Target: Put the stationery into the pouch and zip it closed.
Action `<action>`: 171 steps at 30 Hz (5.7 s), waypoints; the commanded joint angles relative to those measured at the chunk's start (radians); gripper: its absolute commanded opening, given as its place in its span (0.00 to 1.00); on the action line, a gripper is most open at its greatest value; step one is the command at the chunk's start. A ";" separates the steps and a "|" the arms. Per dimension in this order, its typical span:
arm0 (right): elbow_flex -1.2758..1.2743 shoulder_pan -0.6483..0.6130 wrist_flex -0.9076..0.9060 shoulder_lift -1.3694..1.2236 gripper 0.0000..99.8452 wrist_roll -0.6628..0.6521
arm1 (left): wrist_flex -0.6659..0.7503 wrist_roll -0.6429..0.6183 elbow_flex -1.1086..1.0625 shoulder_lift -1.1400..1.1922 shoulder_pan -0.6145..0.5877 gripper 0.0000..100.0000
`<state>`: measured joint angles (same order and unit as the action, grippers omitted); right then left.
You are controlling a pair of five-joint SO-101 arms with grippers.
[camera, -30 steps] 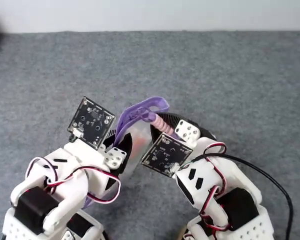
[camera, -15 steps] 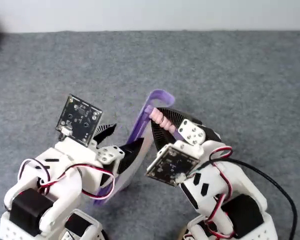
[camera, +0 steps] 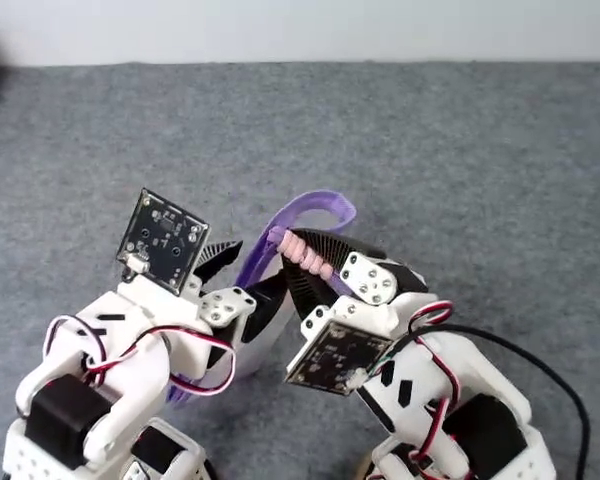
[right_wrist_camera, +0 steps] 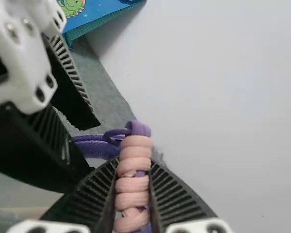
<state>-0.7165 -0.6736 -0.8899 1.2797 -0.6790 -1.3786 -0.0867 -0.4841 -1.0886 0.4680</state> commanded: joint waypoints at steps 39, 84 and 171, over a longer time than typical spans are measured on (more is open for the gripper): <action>0.068 -0.008 0.021 0.004 0.01 -0.037 | 0.158 -0.005 -0.054 -0.006 0.015 0.01; -0.264 0.417 0.300 -0.038 0.01 0.120 | -0.169 -0.071 0.288 -0.006 0.015 0.01; -0.144 -0.073 -0.024 0.147 0.15 0.173 | -0.161 -0.074 0.236 0.002 0.015 0.01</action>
<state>-0.8485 -0.7518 -0.9620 1.4377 -0.5163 -1.5489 -0.1496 -0.2555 -1.0840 0.4787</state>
